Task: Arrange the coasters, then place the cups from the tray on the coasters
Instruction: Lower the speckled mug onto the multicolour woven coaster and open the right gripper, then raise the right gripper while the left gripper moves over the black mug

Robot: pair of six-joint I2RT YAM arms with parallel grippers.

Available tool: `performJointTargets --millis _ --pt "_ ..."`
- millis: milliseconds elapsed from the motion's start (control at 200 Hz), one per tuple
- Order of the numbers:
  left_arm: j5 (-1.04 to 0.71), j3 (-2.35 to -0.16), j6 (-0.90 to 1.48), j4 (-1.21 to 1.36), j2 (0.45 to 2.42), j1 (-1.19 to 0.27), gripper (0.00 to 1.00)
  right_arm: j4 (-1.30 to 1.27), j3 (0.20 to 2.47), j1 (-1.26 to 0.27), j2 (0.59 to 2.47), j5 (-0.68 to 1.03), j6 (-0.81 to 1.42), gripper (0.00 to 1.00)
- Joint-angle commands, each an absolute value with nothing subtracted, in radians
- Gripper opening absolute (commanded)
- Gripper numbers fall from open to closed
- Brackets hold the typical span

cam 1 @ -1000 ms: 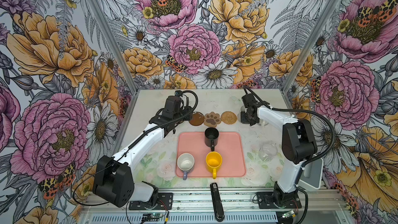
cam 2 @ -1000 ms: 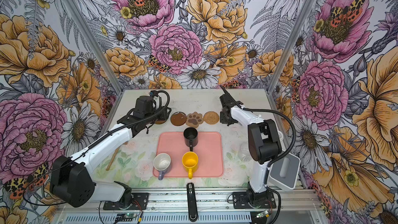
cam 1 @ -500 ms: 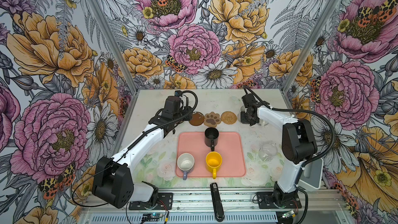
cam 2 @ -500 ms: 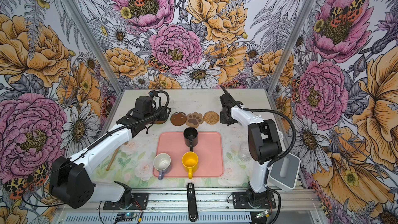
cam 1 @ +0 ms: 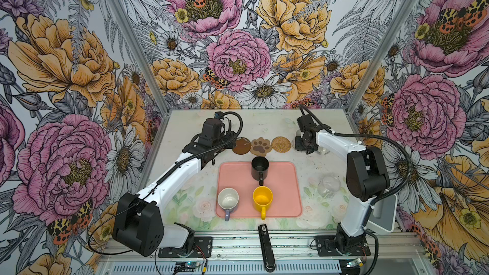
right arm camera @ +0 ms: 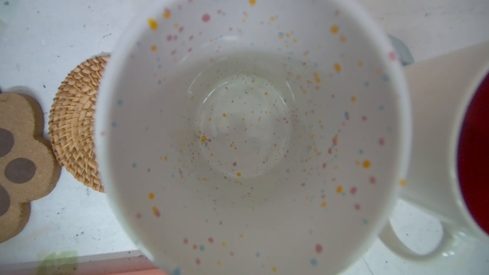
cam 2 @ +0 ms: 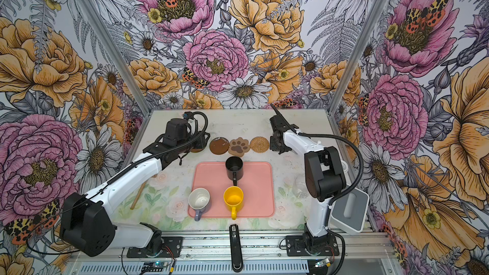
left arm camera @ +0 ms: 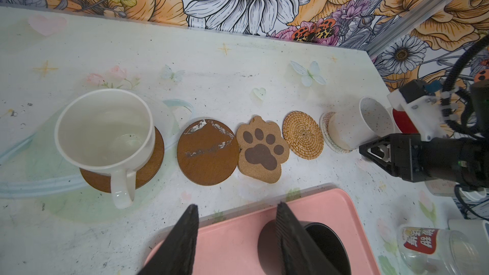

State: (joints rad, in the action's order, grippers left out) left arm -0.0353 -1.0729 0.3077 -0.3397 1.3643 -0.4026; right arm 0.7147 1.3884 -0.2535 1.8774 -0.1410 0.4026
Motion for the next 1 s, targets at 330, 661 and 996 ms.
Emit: performJointTargets --millis 330,661,996 --pt "-0.065 -1.061 0.313 -0.327 1.311 -0.396 0.5 0.678 1.322 -0.253 1.779 -0.126 0.438 0.52" --pt "-0.077 -1.05 0.307 -0.333 1.31 -0.422 0.5 0.681 1.217 -0.287 1.627 -0.128 0.48 0.59" --pt "-0.084 -1.081 0.263 -0.424 1.287 -0.493 0.54 0.68 1.174 -0.337 1.513 -0.161 0.508 0.6"
